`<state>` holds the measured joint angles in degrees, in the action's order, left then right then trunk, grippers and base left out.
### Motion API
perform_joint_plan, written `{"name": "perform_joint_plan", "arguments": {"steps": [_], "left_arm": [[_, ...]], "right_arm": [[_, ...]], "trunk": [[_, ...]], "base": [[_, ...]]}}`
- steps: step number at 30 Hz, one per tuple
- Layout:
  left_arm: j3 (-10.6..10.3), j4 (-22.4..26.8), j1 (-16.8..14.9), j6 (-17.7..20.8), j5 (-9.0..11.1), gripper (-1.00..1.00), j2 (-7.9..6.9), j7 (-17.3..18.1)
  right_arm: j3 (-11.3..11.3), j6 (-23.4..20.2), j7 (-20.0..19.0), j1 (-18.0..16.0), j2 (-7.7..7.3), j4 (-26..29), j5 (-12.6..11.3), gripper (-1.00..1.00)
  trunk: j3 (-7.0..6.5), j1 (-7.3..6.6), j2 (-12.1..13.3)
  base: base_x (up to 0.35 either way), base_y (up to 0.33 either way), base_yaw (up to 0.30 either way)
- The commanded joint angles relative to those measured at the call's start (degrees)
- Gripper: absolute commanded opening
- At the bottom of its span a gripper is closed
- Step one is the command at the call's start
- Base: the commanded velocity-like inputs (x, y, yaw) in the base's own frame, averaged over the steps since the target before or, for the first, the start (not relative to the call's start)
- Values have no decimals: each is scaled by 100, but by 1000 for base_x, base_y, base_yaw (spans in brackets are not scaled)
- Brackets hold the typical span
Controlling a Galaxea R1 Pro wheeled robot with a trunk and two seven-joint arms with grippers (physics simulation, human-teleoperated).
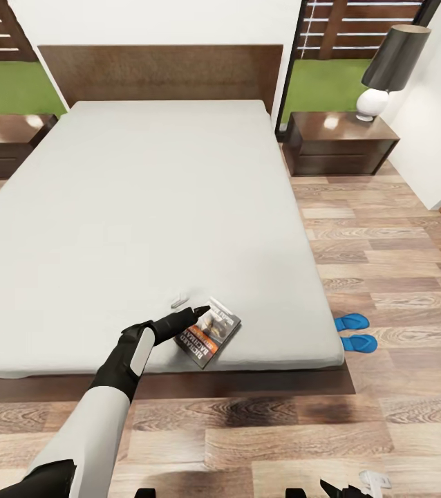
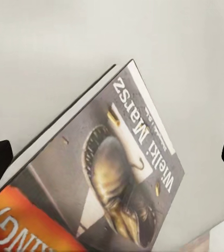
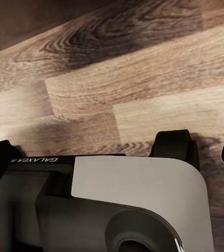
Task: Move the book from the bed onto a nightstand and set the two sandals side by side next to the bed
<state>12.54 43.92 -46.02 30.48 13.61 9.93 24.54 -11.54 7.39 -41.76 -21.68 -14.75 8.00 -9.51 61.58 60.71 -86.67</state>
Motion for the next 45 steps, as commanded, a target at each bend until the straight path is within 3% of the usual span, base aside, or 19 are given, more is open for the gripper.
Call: {"name": "perform_joint_plan", "arguments": {"steps": [1, 45], "left_arm": [[29, 2, -3, 48, 22, 100, 7, 15], [29, 3, -3, 49, 25, 100, 7, 15]], "right_arm": [[-6, 8, -28, -3, -1, -9, -24, 100], [-6, 8, -26, -3, 7, -9, -24, 100]], "trunk": [[3, 0, -2], [3, 0, -2]], "base": [[-14, 0, 0], [-30, 0, 0]]}}
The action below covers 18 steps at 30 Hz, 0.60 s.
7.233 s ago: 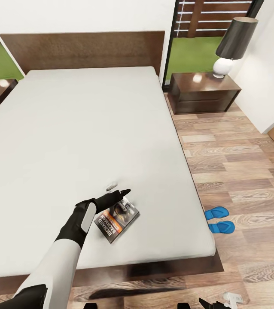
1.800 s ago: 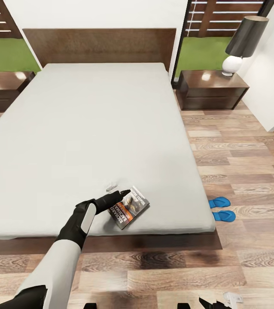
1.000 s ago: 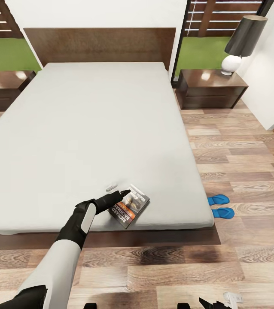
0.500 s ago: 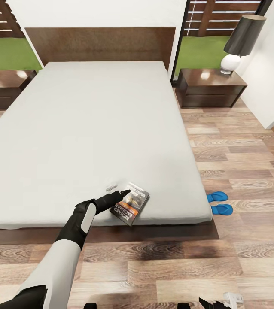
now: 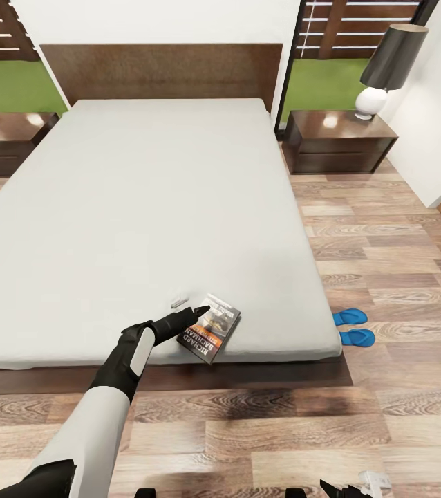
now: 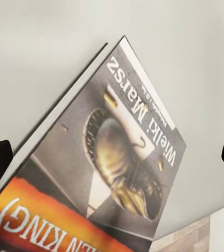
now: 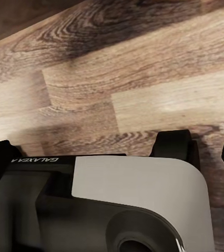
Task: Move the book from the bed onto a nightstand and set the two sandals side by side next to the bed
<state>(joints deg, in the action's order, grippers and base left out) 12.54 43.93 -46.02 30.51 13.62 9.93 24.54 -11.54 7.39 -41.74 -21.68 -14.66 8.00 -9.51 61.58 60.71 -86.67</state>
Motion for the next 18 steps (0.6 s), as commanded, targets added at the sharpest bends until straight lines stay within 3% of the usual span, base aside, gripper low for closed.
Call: {"name": "perform_joint_plan", "arguments": {"steps": [1, 6, 18], "left_arm": [[29, 5, -3, 47, 25, 100, 7, 15], [29, 7, -3, 47, 25, 100, 7, 15], [29, 7, -3, 50, 23, 100, 7, 15]], "right_arm": [[-6, 8, -27, -3, -3, -9, -25, 100], [-6, 8, -27, -3, -5, -9, -25, 100], [-6, 8, -27, -3, -2, -9, -25, 100]], "trunk": [[3, 0, -2], [3, 0, -2], [-212, -264, 480]], "base": [[0, 0, 0], [0, 0, 0], [0, 0, 0]]}}
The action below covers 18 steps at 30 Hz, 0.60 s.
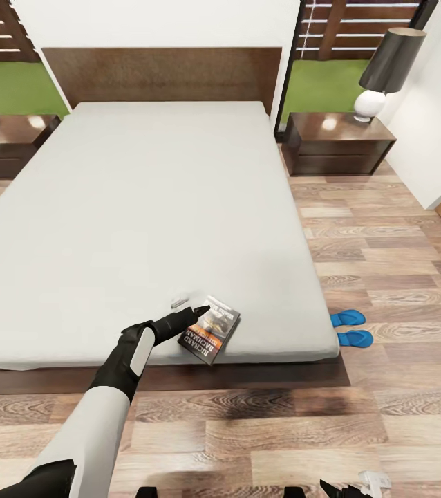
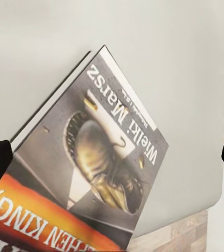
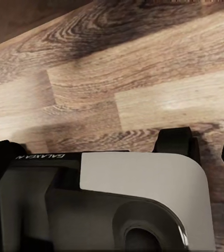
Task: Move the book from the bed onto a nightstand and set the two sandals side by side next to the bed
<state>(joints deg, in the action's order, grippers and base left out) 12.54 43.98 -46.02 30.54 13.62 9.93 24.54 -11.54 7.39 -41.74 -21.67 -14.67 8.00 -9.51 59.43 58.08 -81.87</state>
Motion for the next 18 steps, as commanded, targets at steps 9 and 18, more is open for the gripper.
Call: {"name": "perform_joint_plan", "arguments": {"steps": [9, 18], "left_arm": [[29, 2, -3, 47, 21, 100, 7, 12], [29, 0, -3, 40, 22, 100, 7, 7]], "right_arm": [[-6, 8, -27, -2, -1, -9, -24, 100], [-6, 8, -27, -3, -4, -9, -24, 100]], "trunk": [[-159, -198, 361], [-321, -396, 722]], "base": [[0, 0, 0], [0, 0, 0]]}}
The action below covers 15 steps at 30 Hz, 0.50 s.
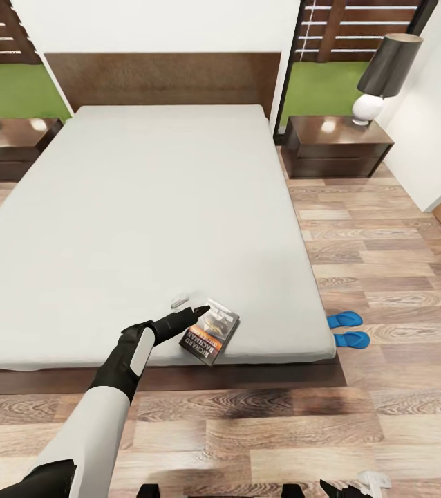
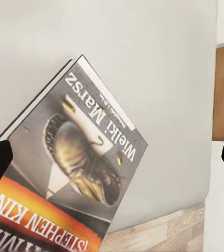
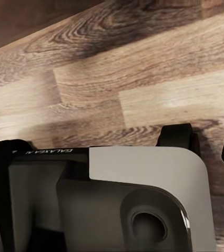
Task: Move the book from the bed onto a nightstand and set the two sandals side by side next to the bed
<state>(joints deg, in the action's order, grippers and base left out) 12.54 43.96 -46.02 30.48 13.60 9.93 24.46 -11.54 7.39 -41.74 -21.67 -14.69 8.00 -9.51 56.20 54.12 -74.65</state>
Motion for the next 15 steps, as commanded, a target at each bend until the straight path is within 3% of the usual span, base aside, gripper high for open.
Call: {"name": "perform_joint_plan", "arguments": {"steps": [1, 15], "left_arm": [[29, 3, -3, 46, 24, 100, 7, 15], [29, 3, -3, 46, 20, 100, 7, 15]], "right_arm": [[-6, 8, -27, -3, -1, -9, -24, 100], [-4, 8, -27, -3, 0, -9, -24, 100]], "trunk": [[-15, -23, 39], [-267, -330, 601]], "base": [[0, 0, 0], [0, 0, 0]]}}
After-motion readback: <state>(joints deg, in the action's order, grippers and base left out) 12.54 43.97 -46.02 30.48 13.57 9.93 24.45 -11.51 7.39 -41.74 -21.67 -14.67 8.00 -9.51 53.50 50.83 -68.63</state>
